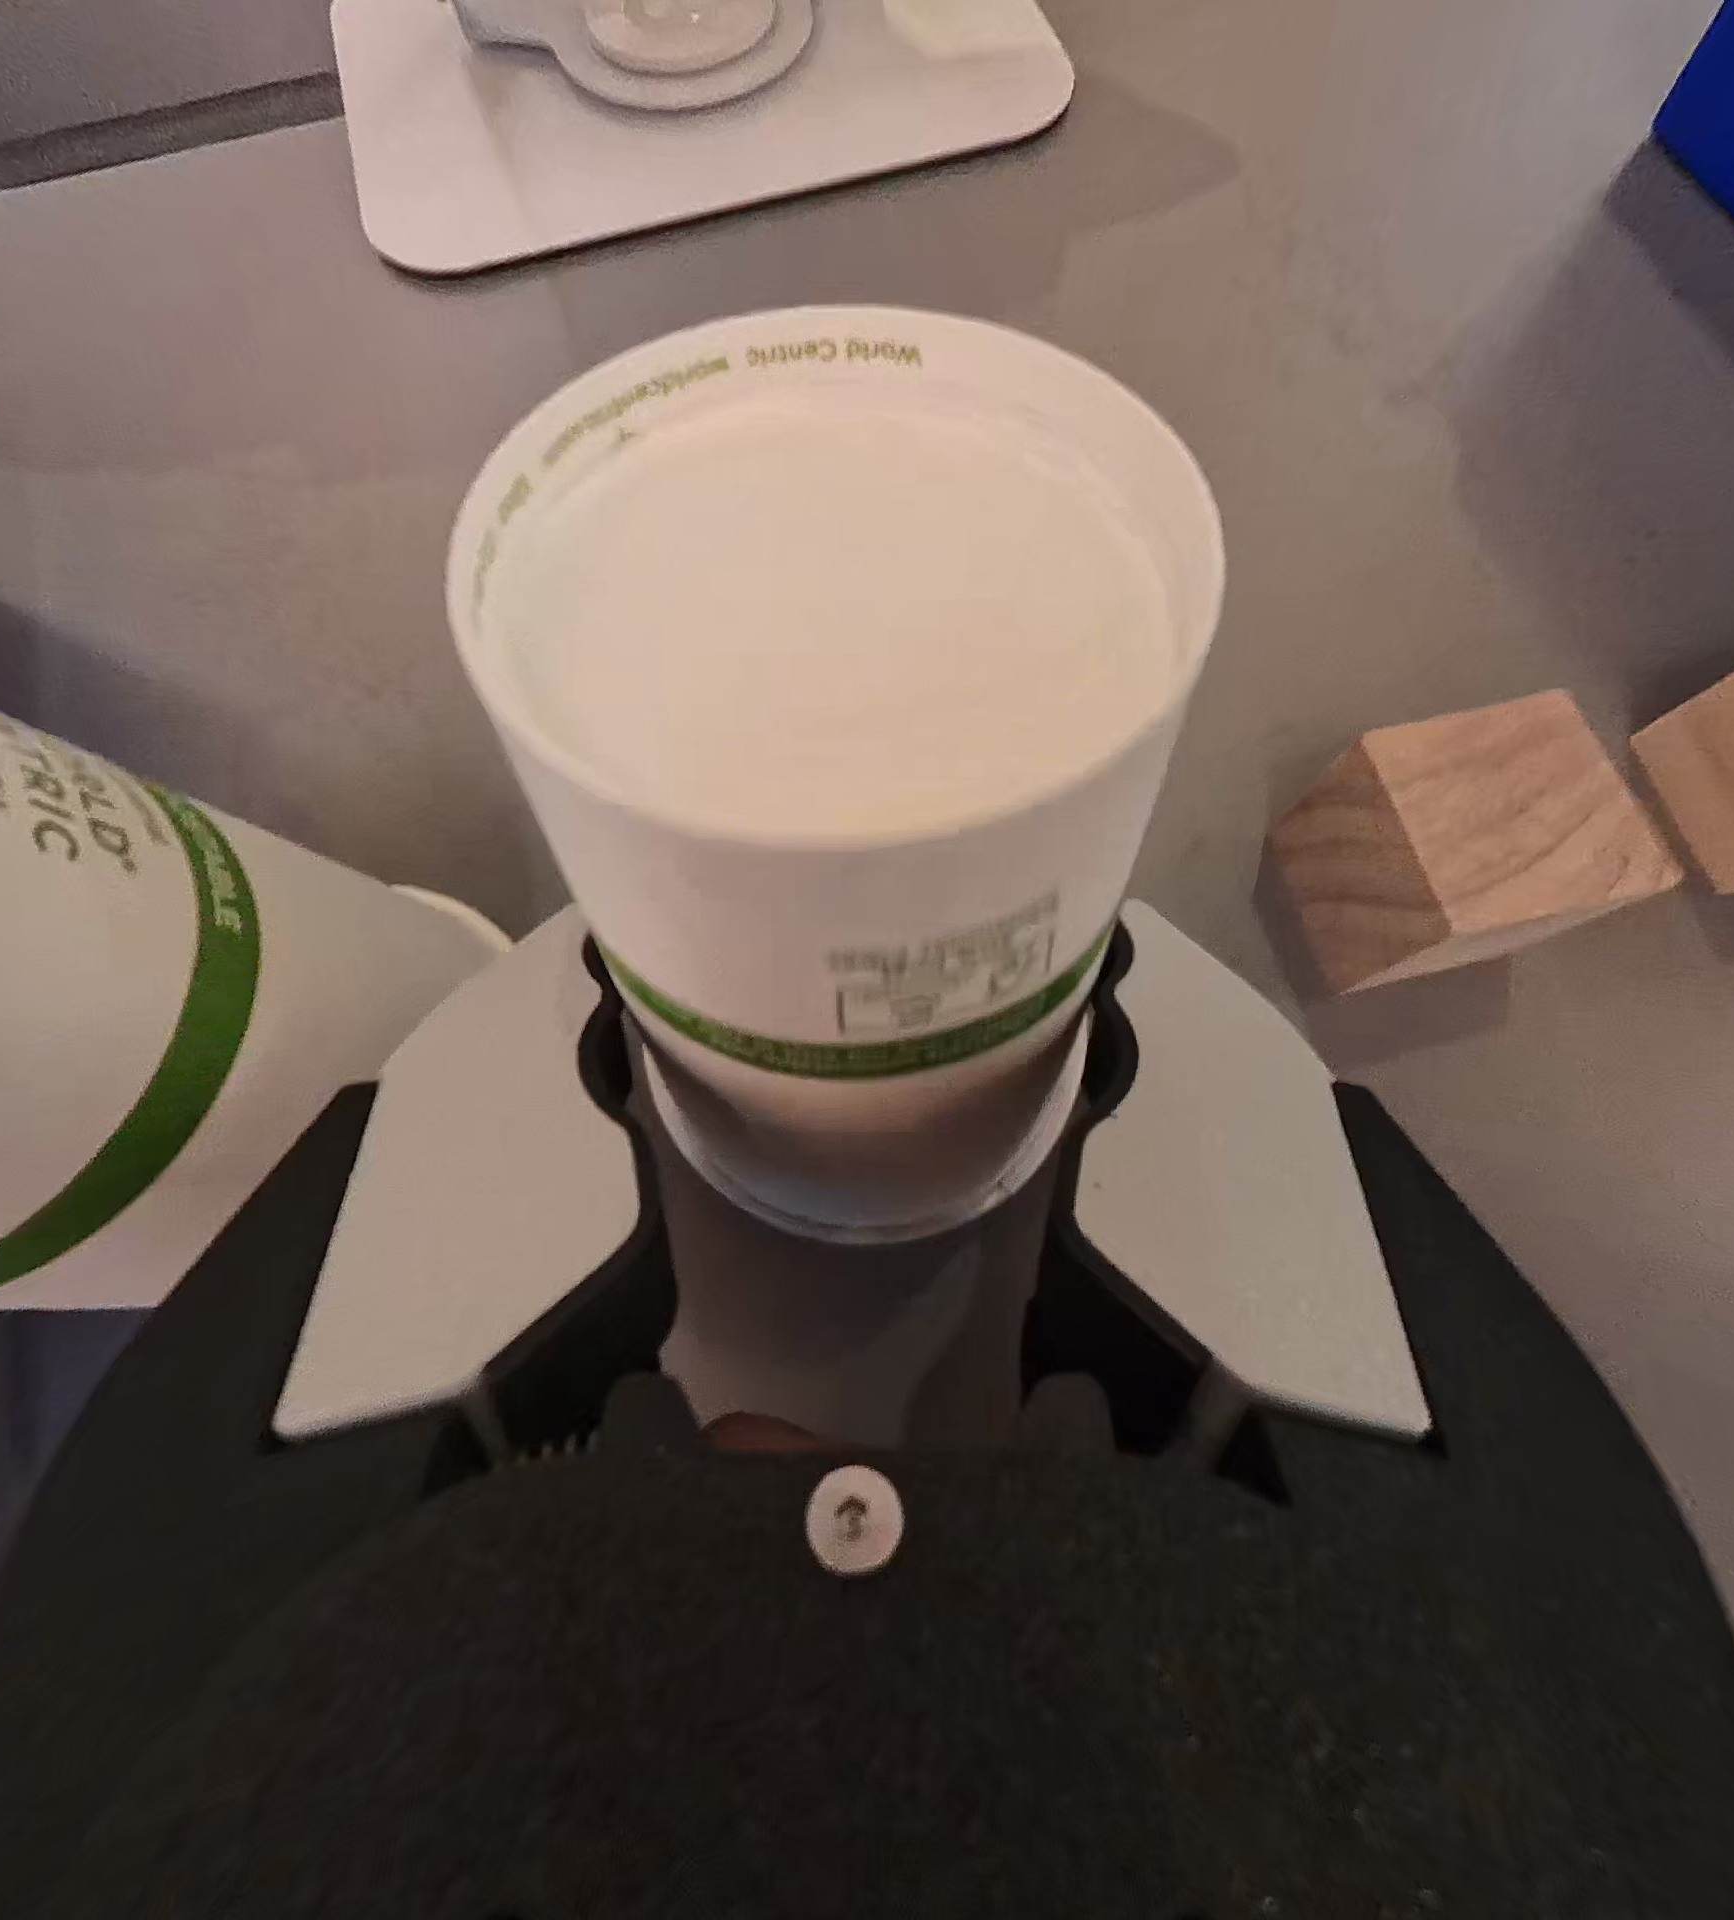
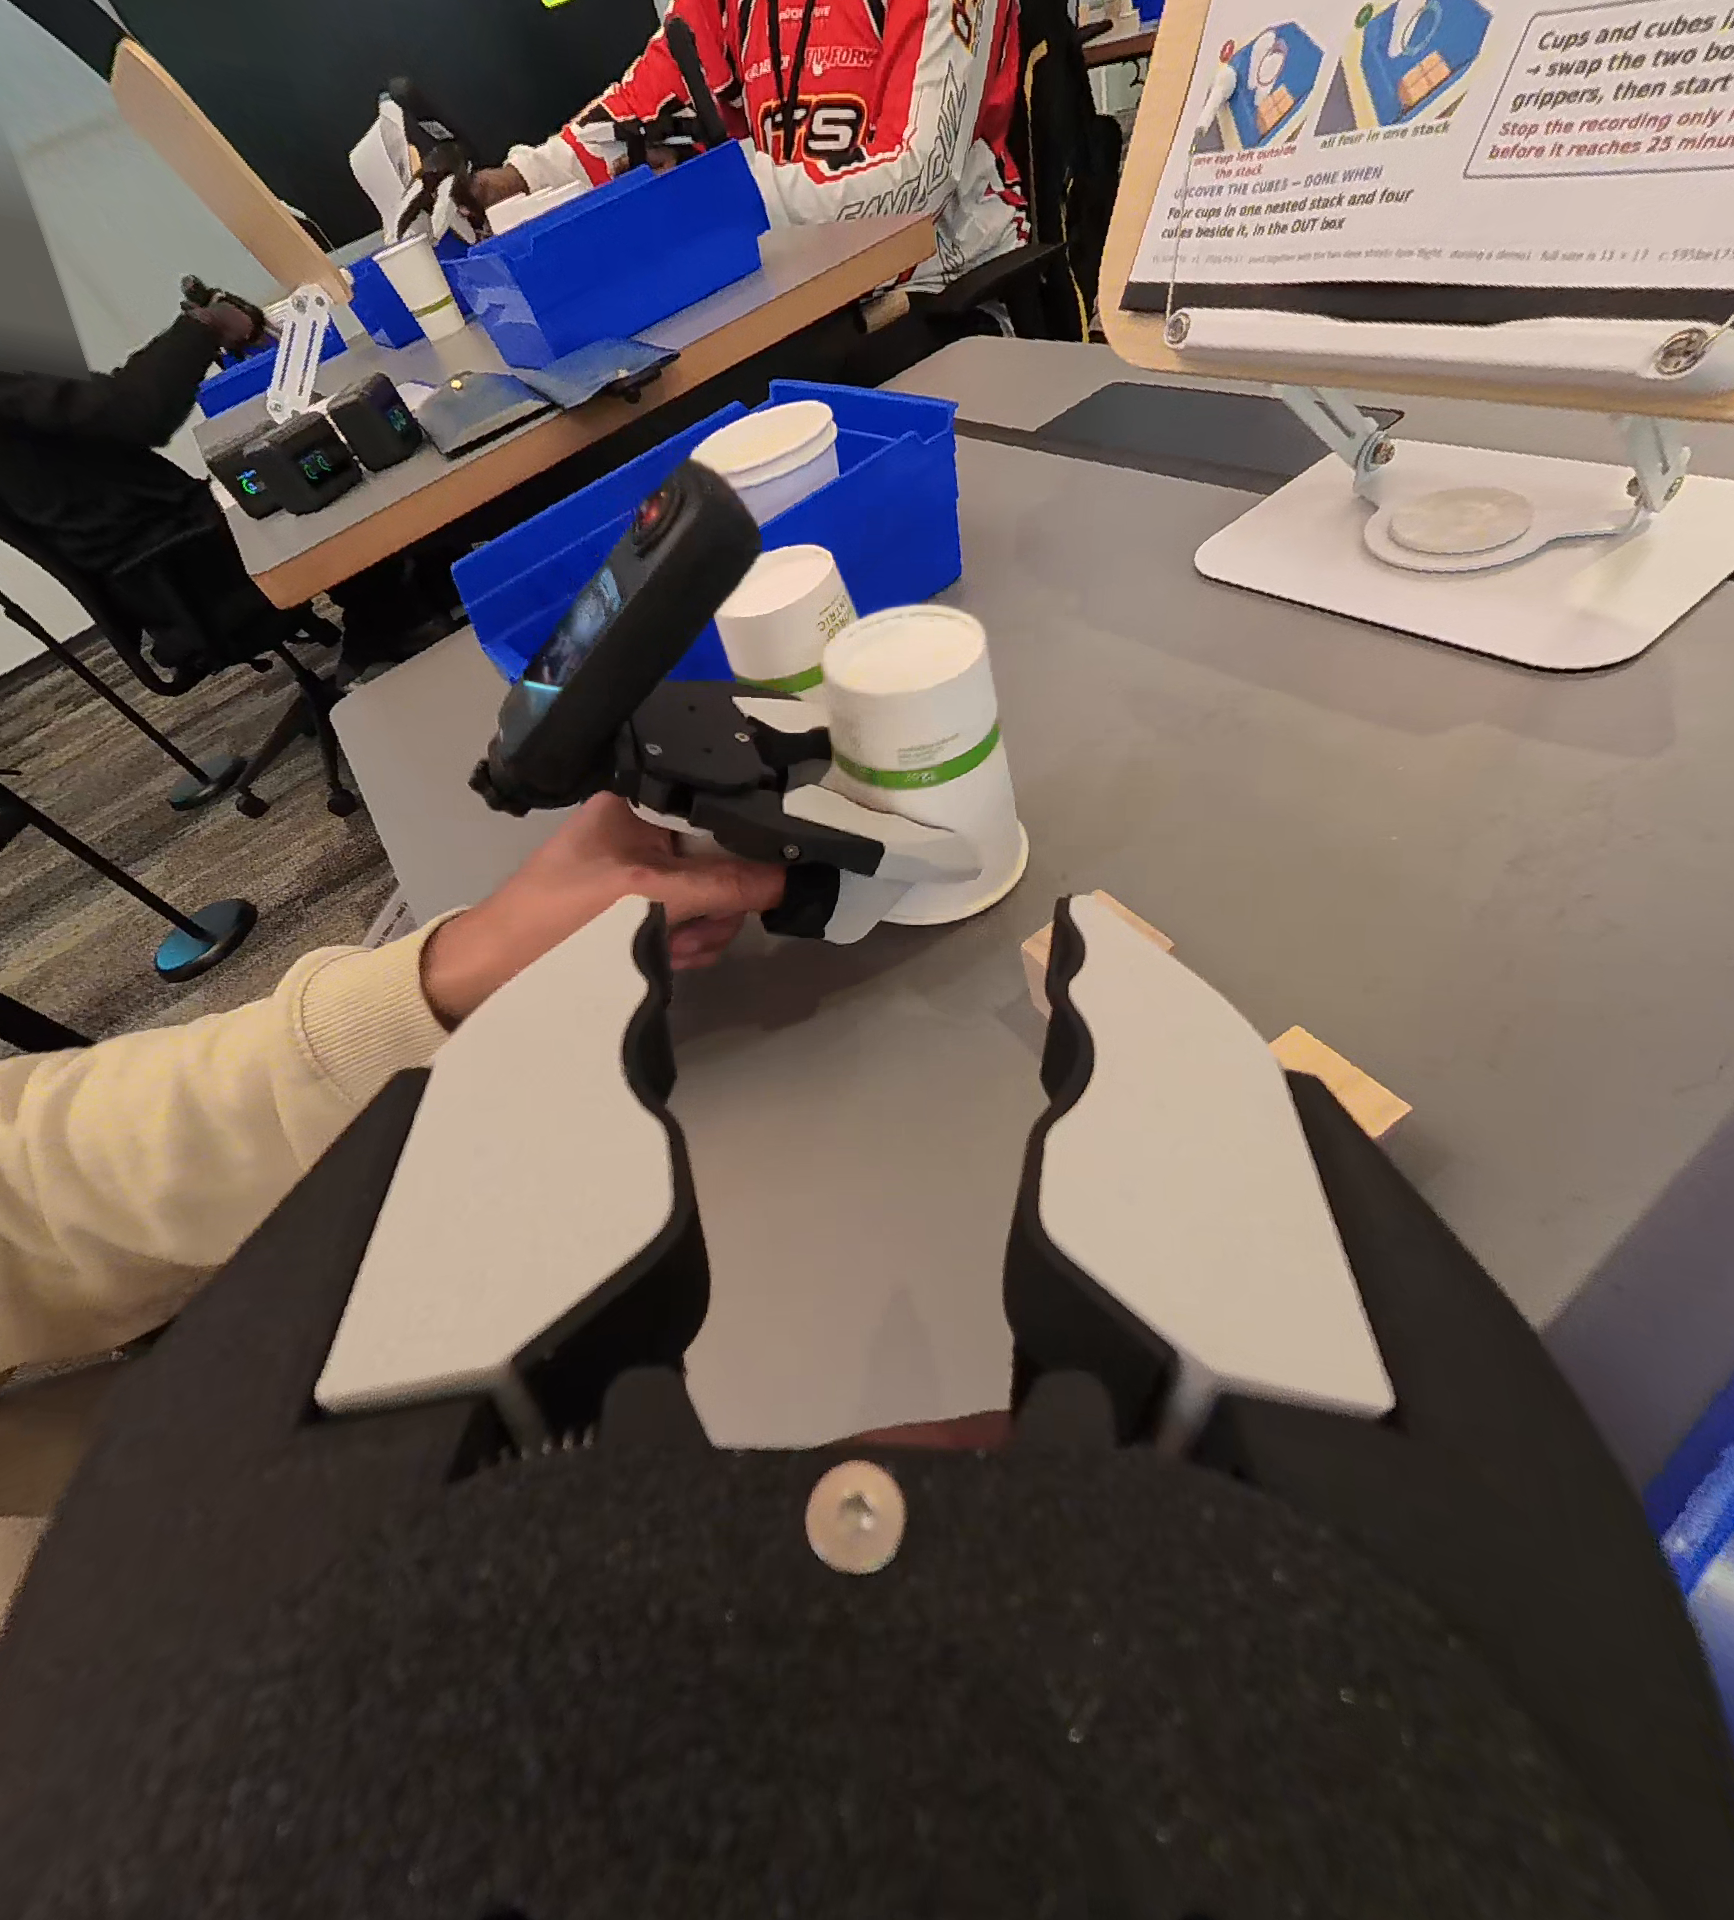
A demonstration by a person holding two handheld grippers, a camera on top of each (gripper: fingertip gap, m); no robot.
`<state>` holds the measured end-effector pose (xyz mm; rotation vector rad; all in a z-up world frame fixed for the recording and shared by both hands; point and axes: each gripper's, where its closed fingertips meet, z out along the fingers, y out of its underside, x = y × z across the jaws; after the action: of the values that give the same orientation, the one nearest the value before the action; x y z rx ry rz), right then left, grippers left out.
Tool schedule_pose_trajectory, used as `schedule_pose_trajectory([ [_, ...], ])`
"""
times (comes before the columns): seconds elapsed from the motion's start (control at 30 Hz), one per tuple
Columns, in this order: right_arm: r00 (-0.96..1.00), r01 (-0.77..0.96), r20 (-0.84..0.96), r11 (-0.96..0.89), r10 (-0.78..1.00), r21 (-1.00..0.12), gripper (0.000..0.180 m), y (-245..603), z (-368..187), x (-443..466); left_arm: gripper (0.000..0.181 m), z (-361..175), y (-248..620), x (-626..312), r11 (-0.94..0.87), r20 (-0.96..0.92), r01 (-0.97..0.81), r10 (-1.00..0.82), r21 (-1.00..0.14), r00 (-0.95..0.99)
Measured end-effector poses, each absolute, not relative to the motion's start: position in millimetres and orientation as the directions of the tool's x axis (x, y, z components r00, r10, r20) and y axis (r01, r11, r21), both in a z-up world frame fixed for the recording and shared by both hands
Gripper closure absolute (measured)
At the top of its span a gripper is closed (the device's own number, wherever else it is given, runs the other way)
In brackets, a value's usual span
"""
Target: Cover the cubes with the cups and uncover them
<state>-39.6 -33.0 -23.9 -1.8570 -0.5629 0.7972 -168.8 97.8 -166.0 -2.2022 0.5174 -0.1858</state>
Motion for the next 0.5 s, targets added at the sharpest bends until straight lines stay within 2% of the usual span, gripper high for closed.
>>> schedule_pose_trajectory([
  [0.03,0.676,0.028,-0.273,-0.394,0.685,-0.919,0.11,-33.0,-23.7,-38.8,0.094,-170.1,96.3,-171.3,-0.559,-0.057,-0.314,-0.428,-0.767,0.902],
  [0.23,0.682,0.028,-0.295,-0.426,0.67,-0.904,0.11,-28.1,-36.4,-34.3,0.093,-169.3,88.2,-172.3,-0.513,-0.049,-0.31,-0.46,-0.801,0.887],
  [0.27,0.684,0.027,-0.299,-0.433,0.666,-0.901,0.109,-27.0,-40.2,-34.1,0.087,-165.6,83.7,-171.4,-0.494,-0.051,-0.314,-0.474,-0.811,0.879],
  [0.4,0.686,0.027,-0.319,-0.461,0.654,-0.887,0.109,-24.3,-55.6,-36.0,0.077,-126.3,49.9,-180.1,-0.385,-0.045,-0.282,-0.521,-0.879,0.852],
  [0.5,0.674,0.016,-0.321,-0.448,0.666,-0.894,0.109,-26.2,-61.0,-43.9,0.083,-92.3,12.3,-201.9,-0.311,-0.009,-0.208,-0.539,-0.927,0.843],
])
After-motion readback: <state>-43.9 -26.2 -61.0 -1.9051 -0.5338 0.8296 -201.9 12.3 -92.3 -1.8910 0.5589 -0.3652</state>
